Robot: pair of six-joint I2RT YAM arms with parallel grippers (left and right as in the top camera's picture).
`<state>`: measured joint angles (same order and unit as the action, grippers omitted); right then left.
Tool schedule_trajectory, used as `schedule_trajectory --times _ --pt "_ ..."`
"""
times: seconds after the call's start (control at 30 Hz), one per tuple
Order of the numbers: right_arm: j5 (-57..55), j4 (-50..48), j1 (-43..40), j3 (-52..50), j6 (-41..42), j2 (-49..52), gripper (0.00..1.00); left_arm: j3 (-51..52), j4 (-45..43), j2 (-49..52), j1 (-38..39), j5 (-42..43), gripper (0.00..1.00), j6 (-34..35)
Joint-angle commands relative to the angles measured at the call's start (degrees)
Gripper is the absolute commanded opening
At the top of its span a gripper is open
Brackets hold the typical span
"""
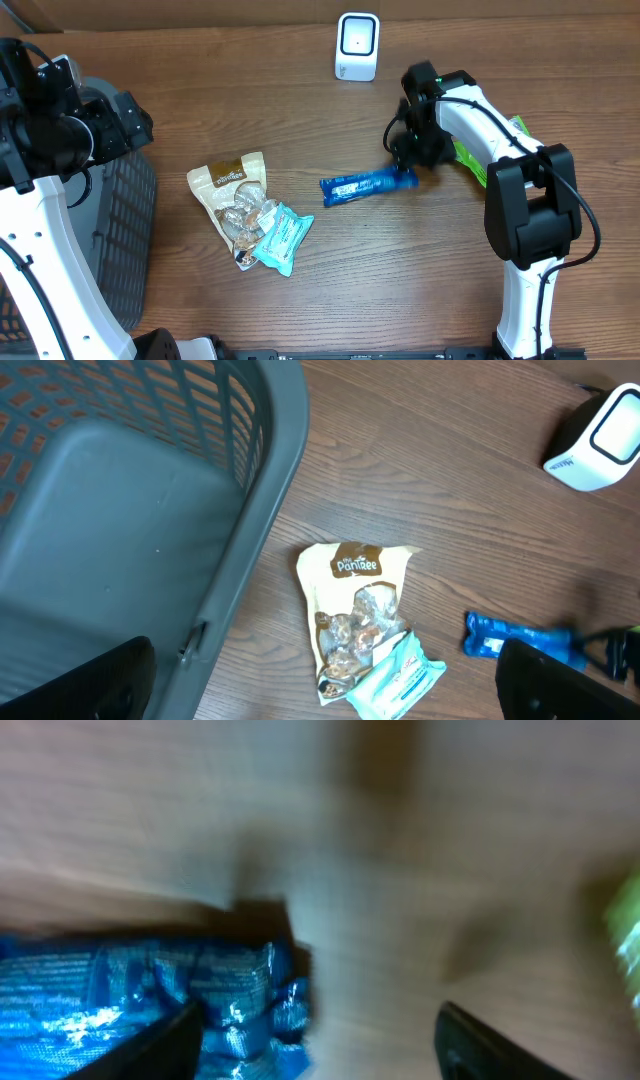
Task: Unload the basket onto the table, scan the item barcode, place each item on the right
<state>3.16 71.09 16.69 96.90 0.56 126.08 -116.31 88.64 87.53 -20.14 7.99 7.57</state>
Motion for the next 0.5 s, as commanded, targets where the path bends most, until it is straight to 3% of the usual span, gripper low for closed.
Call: schedule_trajectory --times 0.0,0.27,0.47 --pt "1.88 6.78 0.13 -0.7 3.58 0.83 0.8 -1.07 -0.2 -0.72 -0.09 0.83 0.99 1.03" --pt "1.7 10.8 -0.74 10.45 -5.68 0.68 0.82 -1.07 -0.2 -0.7 -0.09 0.83 1.0 1.03" --pt "11.34 5.49 0.7 14.64 -21.09 0.94 0.87 -1.07 -0.2 -0.7 -0.09 0.83 1.0 1.03"
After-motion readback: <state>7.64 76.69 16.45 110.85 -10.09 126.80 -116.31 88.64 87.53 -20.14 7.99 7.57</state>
